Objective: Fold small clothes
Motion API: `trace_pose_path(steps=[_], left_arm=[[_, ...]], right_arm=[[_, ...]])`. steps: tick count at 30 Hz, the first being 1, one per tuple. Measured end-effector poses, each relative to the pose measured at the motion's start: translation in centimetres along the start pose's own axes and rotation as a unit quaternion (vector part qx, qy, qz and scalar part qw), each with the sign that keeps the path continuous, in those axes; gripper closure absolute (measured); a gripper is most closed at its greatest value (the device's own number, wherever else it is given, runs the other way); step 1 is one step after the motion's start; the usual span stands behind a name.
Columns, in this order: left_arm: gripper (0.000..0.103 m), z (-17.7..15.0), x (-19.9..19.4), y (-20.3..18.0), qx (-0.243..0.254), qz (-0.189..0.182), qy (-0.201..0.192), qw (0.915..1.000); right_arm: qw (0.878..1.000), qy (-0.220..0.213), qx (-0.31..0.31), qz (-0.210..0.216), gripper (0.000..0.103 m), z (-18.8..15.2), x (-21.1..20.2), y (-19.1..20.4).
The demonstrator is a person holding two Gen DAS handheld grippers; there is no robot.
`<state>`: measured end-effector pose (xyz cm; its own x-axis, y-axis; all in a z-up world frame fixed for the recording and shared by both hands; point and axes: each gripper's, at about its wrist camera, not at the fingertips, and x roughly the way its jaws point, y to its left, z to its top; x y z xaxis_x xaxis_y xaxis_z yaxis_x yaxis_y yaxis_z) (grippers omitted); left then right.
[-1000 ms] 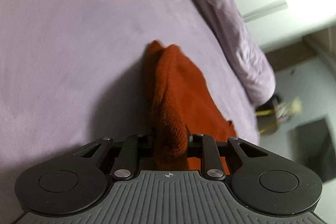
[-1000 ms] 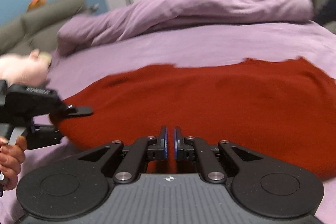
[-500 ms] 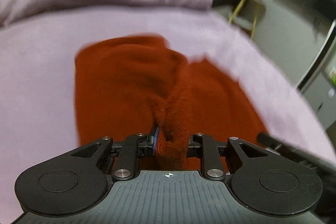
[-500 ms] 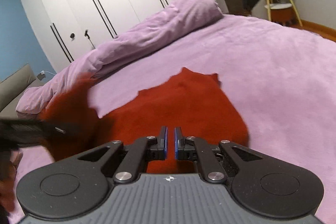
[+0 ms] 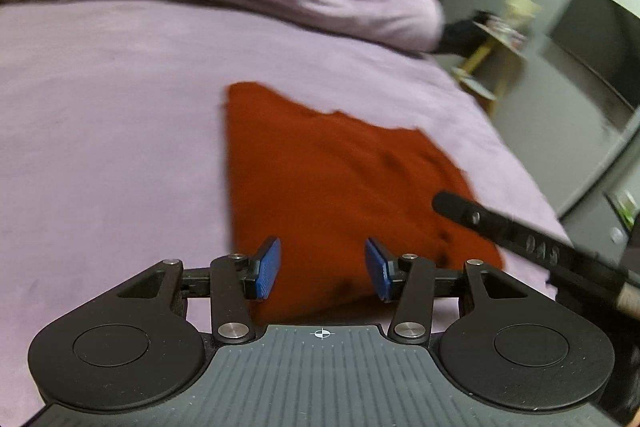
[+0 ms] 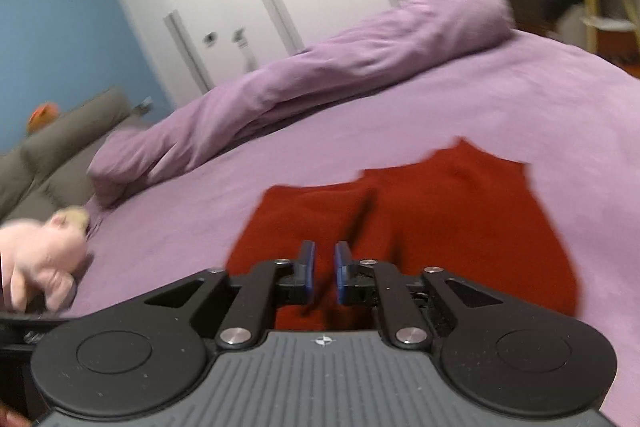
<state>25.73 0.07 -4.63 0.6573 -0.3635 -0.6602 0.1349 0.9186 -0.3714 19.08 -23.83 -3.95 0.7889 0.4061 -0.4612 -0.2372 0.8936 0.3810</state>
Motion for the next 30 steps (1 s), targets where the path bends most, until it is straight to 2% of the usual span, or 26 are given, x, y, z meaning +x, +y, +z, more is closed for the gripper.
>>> trace_pose_path(steps=[1, 2, 4, 5, 6, 9, 11, 13, 14, 15, 18, 21, 23, 25, 27, 29, 30], left_arm=[[0.053, 0.0, 0.3, 0.6, -0.014, 0.007, 0.008, 0.9999], [0.053, 0.0, 0.6, 1.0, -0.023, 0.013, 0.012, 0.9996], [0.053, -0.4, 1.4, 1.5, -0.030, 0.027, 0.021, 0.9990], [0.053, -0.6, 1.8, 1.9, -0.033, 0.030, 0.029, 0.9986], [0.053, -0.9, 2.3, 2.3, -0.039, 0.026, 0.039, 0.9981], [0.052, -1.6, 2.9, 3.1, -0.060, 0.017, 0.051, 0.9968], [0.051, -1.8, 2.7, 3.6, -0.069, 0.013, 0.047, 0.9964], [0.050, -2.0, 2.5, 3.7, -0.072, 0.011, 0.047, 0.9963], [0.050, -2.0, 2.6, 3.8, -0.073, 0.011, 0.048, 0.9961], [0.050, -2.0, 2.5, 3.9, -0.076, 0.010, 0.049, 0.9958], [0.050, -2.2, 2.4, 3.8, -0.070, 0.009, 0.053, 0.9961], [0.050, -2.5, 2.1, 3.4, -0.056, 0.010, 0.055, 0.9969], [0.050, -2.7, 2.3, 3.1, -0.047, 0.010, 0.061, 0.9969], [0.050, -3.0, 2.3, 2.7, -0.037, 0.007, 0.068, 0.9970], [0.050, -3.3, 2.6, 2.2, -0.021, 0.012, 0.072, 0.9971], [0.050, -3.6, 3.0, 1.7, -0.007, 0.023, 0.074, 0.9970], [0.050, -3.7, 3.1, 1.5, -0.001, 0.027, 0.073, 0.9970]], right_arm=[[1.000, 0.012, -0.014, 0.003, 0.084, -0.2, 0.8, 0.6], [0.999, 0.041, -0.027, -0.002, 0.083, -0.7, 2.2, 0.9], [0.990, 0.121, -0.055, -0.040, 0.083, -2.3, 4.9, 0.5], [0.988, 0.135, -0.059, -0.051, 0.083, -3.2, 5.5, 0.0], [0.991, 0.120, -0.051, -0.037, 0.083, -3.6, 5.2, -0.7], [0.992, 0.128, -0.001, -0.011, 0.083, -2.5, 4.1, -2.1], [0.993, 0.113, 0.019, -0.001, 0.076, -1.4, 3.0, -2.7], [0.996, 0.079, 0.036, -0.012, 0.057, -0.3, 2.0, -3.5], [0.996, 0.072, 0.050, -0.015, 0.041, 0.1, 2.0, -4.1], [0.995, 0.072, 0.069, -0.015, 0.037, 0.5, 2.2, -4.8], [0.988, 0.102, 0.114, 0.005, 0.036, 1.2, 4.5, -6.4], [0.979, 0.134, 0.154, 0.027, 0.036, 1.6, 7.5, -6.9], [0.979, 0.132, 0.153, 0.033, 0.036, 1.9, 8.7, -6.1], [0.983, 0.129, 0.128, 0.029, 0.044, 2.1, 9.7, -4.6], [0.988, 0.127, 0.089, 0.020, 0.066, 2.4, 10.7, -2.9], [0.990, 0.128, 0.054, 0.004, 0.074, 2.5, 11.0, -1.7], [0.992, 0.124, 0.036, 0.000, 0.086, 2.5, 11.1, -1.1]])
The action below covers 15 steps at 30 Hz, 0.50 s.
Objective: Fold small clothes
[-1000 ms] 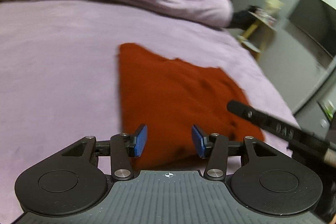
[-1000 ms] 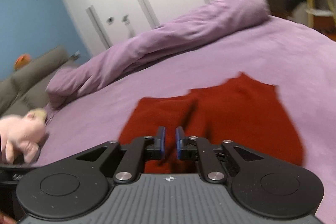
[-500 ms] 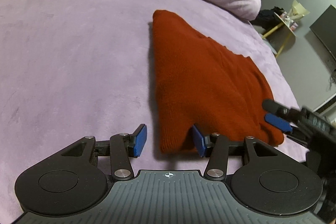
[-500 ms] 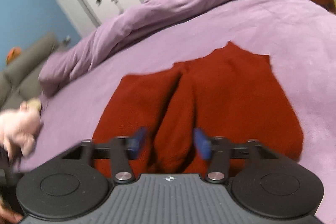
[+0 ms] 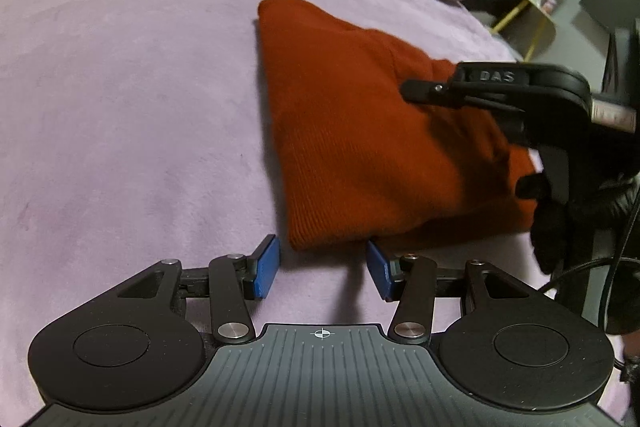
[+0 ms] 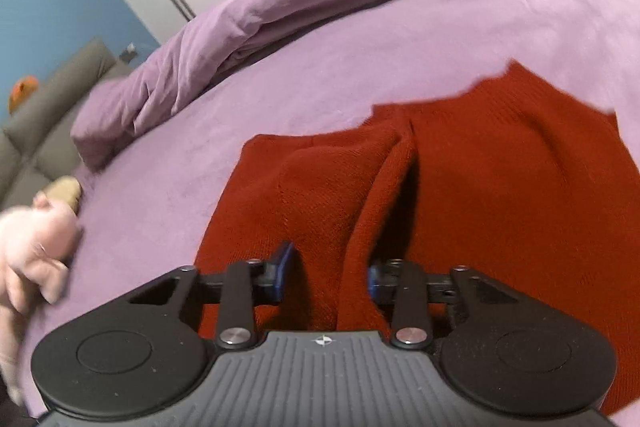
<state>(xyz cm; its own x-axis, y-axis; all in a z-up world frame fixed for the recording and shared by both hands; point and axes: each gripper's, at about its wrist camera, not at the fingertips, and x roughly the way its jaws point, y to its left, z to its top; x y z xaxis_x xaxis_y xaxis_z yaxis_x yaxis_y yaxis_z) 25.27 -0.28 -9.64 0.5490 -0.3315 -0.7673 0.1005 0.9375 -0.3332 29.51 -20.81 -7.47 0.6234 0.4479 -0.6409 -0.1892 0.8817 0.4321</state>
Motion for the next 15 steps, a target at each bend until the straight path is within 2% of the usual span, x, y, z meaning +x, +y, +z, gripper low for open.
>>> trace_pose_path(steps=[1, 4, 6, 10, 15], left_arm=[[0.050, 0.0, 0.1, -0.2, 0.004, 0.003, -0.001, 1.0000], [0.050, 0.1, 0.1, -0.5, 0.002, 0.010, -0.003, 0.9999], [0.050, 0.3, 0.0, -0.6, -0.010, 0.012, -0.007, 0.9999], [0.050, 0.5, 0.3, -1.7, -0.022, -0.001, -0.006, 0.9997], [0.048, 0.7, 1.5, -3.9, -0.009, -0.012, -0.003, 0.9999]], right_arm=[[1.000, -0.004, -0.020, -0.014, 0.093, 0.0, -0.1, 0.5], [0.993, -0.033, -0.099, -0.063, 0.094, 0.2, -1.2, 2.1], [0.983, -0.073, -0.148, -0.081, 0.094, 0.2, -3.2, 3.0], [0.963, -0.125, -0.190, -0.143, 0.094, 0.1, -6.0, 2.2], [0.960, -0.091, -0.158, -0.213, 0.094, -0.2, -5.0, -3.3]])
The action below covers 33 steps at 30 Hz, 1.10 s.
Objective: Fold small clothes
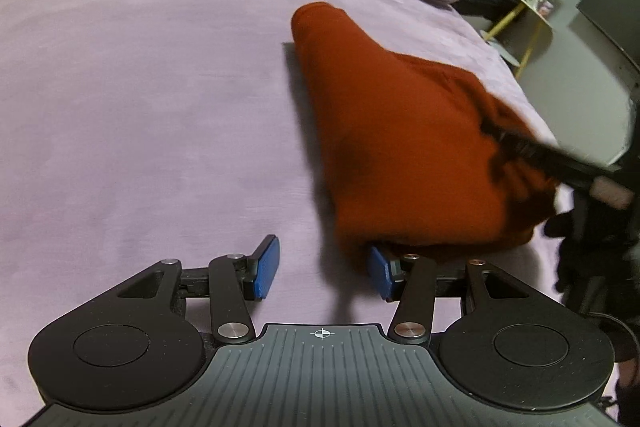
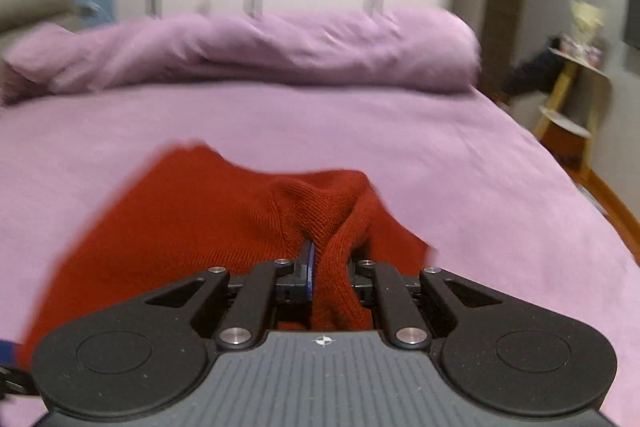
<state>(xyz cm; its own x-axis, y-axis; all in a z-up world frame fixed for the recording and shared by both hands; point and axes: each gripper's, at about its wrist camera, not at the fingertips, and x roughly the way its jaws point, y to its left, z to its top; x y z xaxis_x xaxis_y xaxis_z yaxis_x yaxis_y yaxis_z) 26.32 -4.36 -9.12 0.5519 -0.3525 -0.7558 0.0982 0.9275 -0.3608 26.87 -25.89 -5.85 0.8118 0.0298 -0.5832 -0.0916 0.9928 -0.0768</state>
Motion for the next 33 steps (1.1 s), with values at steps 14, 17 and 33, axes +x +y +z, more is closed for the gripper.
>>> trace_pose_path(steps=[14, 17, 33], left_arm=[[0.051, 0.1, 1.4, -1.9, 0.011, 0.023, 0.008, 0.9996], [0.048, 0.2, 1.4, -1.9, 0.002, 0.030, 0.003, 0.9995], [0.049, 0.3, 1.9, -2.8, -0.019, 0.036, 0.005, 0.9992]], right_arm=[[0.995, 0.026, 0.067, 0.072, 0.087, -1.2, 1.2, -2.1], [0.999, -0.014, 0.027, 0.031, 0.089, -0.5, -0.2, -1.6], [0.923, 0.020, 0.347, 0.164, 0.052, -8.5, -6.5, -10.9]])
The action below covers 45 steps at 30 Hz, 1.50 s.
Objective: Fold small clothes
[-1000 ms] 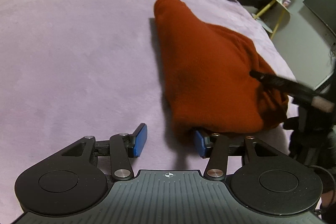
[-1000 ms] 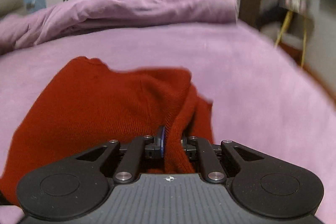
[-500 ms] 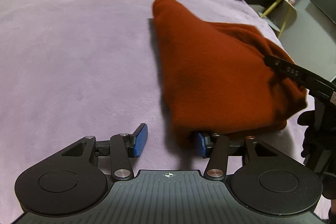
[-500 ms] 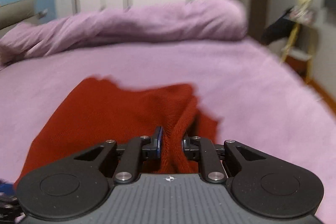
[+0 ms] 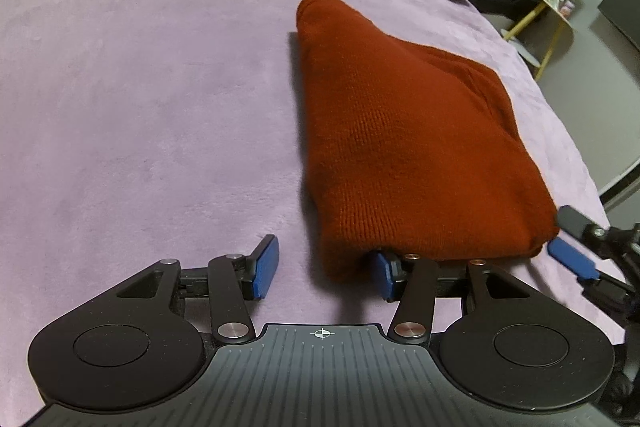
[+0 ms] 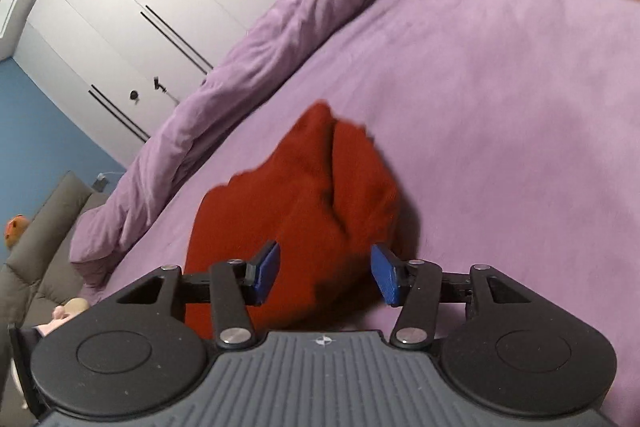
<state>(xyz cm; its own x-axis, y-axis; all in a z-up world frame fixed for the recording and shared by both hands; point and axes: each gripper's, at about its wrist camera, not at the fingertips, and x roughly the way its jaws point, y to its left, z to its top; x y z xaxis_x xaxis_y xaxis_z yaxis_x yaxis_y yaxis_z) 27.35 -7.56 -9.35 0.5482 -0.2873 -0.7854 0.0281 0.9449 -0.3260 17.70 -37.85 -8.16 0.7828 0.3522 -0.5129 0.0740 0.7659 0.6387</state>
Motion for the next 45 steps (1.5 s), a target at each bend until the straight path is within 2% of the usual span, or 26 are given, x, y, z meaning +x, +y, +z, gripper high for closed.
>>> trace_pose_path(steps=[2, 4, 5, 6, 7, 8, 9, 10, 11, 12, 14, 15, 17, 19, 21, 22, 24, 27, 29, 30, 31, 35, 36, 40, 42, 45], left_arm=[[0.049, 0.0, -0.1, -0.1, -0.002, 0.001, 0.000, 1.0000], [0.049, 0.0, -0.2, 0.1, -0.008, 0.001, 0.000, 1.0000], [0.049, 0.0, -0.3, 0.1, -0.012, -0.001, 0.000, 0.9999], [0.049, 0.1, -0.4, 0.4, -0.019, -0.002, -0.003, 0.9998], [0.049, 0.2, -0.5, 0.6, -0.025, 0.001, -0.007, 0.9997], [0.049, 0.3, -0.7, 0.9, -0.032, 0.003, -0.012, 0.9994], [0.049, 0.2, -0.9, 1.2, -0.041, 0.001, -0.017, 0.9990], [0.047, 0.2, -1.0, 1.5, -0.049, -0.001, -0.020, 0.9986], [0.047, 0.2, -1.0, 1.6, -0.051, -0.003, -0.020, 0.9985], [0.046, 0.1, -0.9, 1.7, -0.048, -0.006, -0.015, 0.9987], [0.046, 0.0, -0.6, 1.7, -0.043, -0.008, 0.003, 0.9990], [0.047, 0.0, -0.7, 1.8, -0.042, -0.010, 0.010, 0.9990], [0.046, 0.1, -1.5, 2.3, -0.041, -0.011, 0.018, 0.9989], [0.048, 0.6, -2.8, 3.4, -0.058, 0.005, 0.017, 0.9982], [0.048, 1.7, -3.9, 4.0, -0.080, 0.018, -0.008, 0.9966], [0.047, 2.6, -4.2, 4.1, -0.094, 0.014, -0.022, 0.9952], [0.047, 4.5, -3.8, 3.6, -0.106, -0.003, -0.038, 0.9937], [0.047, 7.2, -1.8, 1.6, -0.114, 0.017, -0.063, 0.9913], [0.047, 8.9, -0.1, 0.3, -0.113, 0.044, -0.069, 0.9902], [0.047, 9.7, 0.9, -0.4, -0.110, 0.050, -0.080, 0.9894], [0.047, 10.3, 1.8, -1.0, -0.107, 0.053, -0.086, 0.9891], [0.046, 11.7, 5.0, -3.0, -0.092, 0.048, -0.125, 0.9867], [0.045, 11.9, 6.1, -3.3, -0.090, 0.045, -0.126, 0.9869], [0.034, 11.5, 9.0, -4.1, -0.048, 0.071, -0.133, 0.9873], [0.029, 11.0, 10.2, -3.3, -0.070, 0.062, -0.124, 0.9879], [0.027, 10.5, 11.0, -2.4, -0.096, 0.046, -0.132, 0.9854]], right_arm=[[1.000, 0.010, -0.002, -0.001, 0.057, 0.0, 1.0, 0.4], [1.000, 0.018, 0.001, -0.018, 0.071, 0.4, 1.7, 0.7], [0.999, 0.026, 0.003, -0.040, 0.087, 0.5, 2.2, 1.0], [0.999, 0.028, 0.008, -0.039, 0.089, 0.3, 2.5, 0.9], [0.999, 0.026, 0.032, -0.008, 0.091, 0.3, 2.2, 0.5], [0.995, 0.023, 0.080, 0.055, 0.092, 0.2, 1.5, -0.5], [0.985, 0.019, 0.130, 0.116, 0.094, 0.2, 1.2, -1.6], [0.972, 0.013, 0.175, 0.158, 0.095, 0.0, 0.9, -2.8], [0.962, 0.003, 0.210, 0.172, 0.095, -0.3, 0.7, -3.9], [0.964, 0.003, 0.221, 0.147, 0.095, -0.4, 0.7, -4.7], [0.985, 0.032, 0.168, 0.017, 0.096, -0.3, 1.3, -4.9], [0.991, 0.037, 0.131, -0.006, 0.097, -0.5, 1.5, -4.7], [0.995, 0.032, 0.088, -0.019, 0.087, -0.3, 0.6, -3.7], [0.997, 0.019, 0.033, -0.065, 0.067, 0.5, -0.6, -2.1], [0.992, -0.031, -0.018, -0.118, 0.067, 1.4, -2.0, -0.6], [0.990, -0.049, -0.033, -0.129, 0.067, 1.7, -2.4, 0.0], [0.993, -0.056, -0.048, -0.092, 0.068, 2.7, -1.6, 1.4], [0.996, -0.001, -0.092, -0.022, 0.068, 4.2, 2.8, 4.6], [0.990, 0.028, -0.133, -0.019, 0.070, 4.8, 6.5, 6.8], [0.988, 0.049, -0.144, -0.022, 0.075, 5.2, 8.5, 7.5], [0.986, 0.055, -0.154, -0.020, 0.075, 5.6, 10.1, 8.2], [0.968, 0.020, -0.242, -0.066, 0.081, 6.3, 14.2, 9.2], [0.963, 0.015, -0.255, -0.081, 0.087, 6.5, 15.0, 8.8], [0.949, -0.018, -0.297, -0.105, 0.091, 6.0, 15.7, 6.7], [0.953, -0.039, -0.286, -0.088, 0.092, 6.0, 15.6, 5.4], [0.965, -0.055, -0.246, -0.064, 0.094, 6.3, 15.6, 3.4]])
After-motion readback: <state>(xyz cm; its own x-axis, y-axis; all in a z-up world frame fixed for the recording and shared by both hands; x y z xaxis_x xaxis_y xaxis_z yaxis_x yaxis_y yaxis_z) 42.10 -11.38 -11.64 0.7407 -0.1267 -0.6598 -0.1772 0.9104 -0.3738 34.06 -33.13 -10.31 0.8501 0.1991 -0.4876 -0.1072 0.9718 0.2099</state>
